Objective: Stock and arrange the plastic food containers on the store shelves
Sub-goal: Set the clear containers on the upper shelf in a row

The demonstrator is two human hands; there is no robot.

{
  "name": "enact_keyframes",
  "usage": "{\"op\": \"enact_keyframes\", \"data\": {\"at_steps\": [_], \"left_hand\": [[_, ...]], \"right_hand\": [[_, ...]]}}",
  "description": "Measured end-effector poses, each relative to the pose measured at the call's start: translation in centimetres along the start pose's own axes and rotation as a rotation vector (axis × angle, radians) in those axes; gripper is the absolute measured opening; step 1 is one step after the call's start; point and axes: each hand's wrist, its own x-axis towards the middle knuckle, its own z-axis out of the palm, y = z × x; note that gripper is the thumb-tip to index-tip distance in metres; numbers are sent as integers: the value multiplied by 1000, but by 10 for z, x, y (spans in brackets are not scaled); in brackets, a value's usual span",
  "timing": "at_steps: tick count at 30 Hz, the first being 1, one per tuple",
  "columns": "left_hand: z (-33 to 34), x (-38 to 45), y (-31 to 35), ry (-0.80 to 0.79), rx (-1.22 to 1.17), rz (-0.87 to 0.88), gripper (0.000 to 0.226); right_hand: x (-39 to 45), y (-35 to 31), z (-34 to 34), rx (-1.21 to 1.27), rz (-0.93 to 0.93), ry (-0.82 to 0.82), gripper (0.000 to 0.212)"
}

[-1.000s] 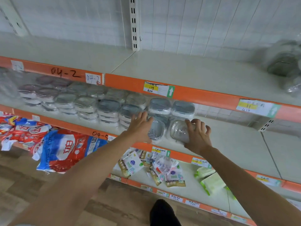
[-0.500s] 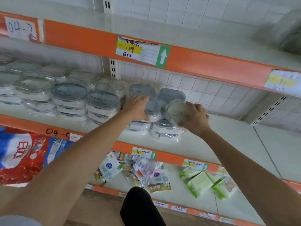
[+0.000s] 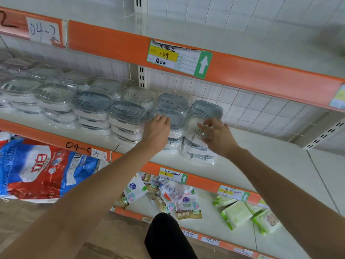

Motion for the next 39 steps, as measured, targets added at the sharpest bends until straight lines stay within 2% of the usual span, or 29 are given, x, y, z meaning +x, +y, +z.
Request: {"op": "enact_keyframes", "data": {"at_steps": [2, 3, 6, 9, 14, 17, 20, 22, 25, 27, 30, 35, 39], "left_hand": [[7, -6, 7, -17, 78, -3, 58], [8, -8, 10, -24, 125, -15, 62], [9, -10, 18, -55, 204, -41, 70], [8, -7, 20, -77, 202, -49, 73], [4, -10, 16, -192, 33, -39, 81], [0, -13, 13, -243, -51, -34, 83], [-12, -11, 12, -303, -116, -24, 84], [-22, -12, 10, -318, -145, -8, 82], [-38, -23, 5, -229, -116, 70, 74], [-51, -35, 1, -178, -87, 114, 59], [-78, -57, -5, -206, -89, 150, 37], [-133, -102, -12, -273, -104, 185, 28], [-187, -142, -7, -176, -74, 176, 28]], "right_hand": [[-11, -11, 15, 15, -20, 115, 54], [-16, -16, 21, -3, 1, 117, 56], [-20, -26, 34, -44, 91, 2, 60], [-12, -24, 33, -122, 105, -81, 63], [-17, -24, 29, -306, 73, -228, 74], [-16, -29, 22, -331, 73, -286, 83], [-11, -31, 9, -326, 71, -362, 83], [-10, -34, 0, -288, 91, -394, 80], [-14, -43, -12, -270, 94, -393, 76], [-21, -51, -22, -260, 80, -369, 72], [-35, -65, -42, -236, 27, -340, 57], [-74, -91, -92, -208, -12, -328, 40], [-117, -107, -138, -196, 28, -243, 34]]}}
